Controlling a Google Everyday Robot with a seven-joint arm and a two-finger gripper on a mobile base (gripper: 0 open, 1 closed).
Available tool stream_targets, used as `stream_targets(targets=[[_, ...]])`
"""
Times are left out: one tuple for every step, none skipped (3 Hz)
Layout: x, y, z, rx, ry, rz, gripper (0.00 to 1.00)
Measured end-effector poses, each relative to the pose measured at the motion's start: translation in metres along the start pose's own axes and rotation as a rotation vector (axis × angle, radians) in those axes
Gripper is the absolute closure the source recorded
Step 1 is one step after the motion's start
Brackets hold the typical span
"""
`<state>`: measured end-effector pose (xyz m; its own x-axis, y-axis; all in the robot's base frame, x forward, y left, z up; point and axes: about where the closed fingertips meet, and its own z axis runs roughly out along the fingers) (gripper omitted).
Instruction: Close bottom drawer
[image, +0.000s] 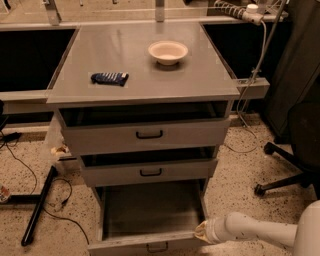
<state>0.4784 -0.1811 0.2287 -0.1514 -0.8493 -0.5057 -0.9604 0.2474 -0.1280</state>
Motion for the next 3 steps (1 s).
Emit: stream_targets(targets=[[-0.007,0.014,-0.017,-0.039,-0.031,-0.027,1.00],[-0.012,0.044,-0.025,-0.111,-0.059,-0.060,1.00],[-0.017,0.067,-0.016,-0.162,-0.081,-0.105,1.00]])
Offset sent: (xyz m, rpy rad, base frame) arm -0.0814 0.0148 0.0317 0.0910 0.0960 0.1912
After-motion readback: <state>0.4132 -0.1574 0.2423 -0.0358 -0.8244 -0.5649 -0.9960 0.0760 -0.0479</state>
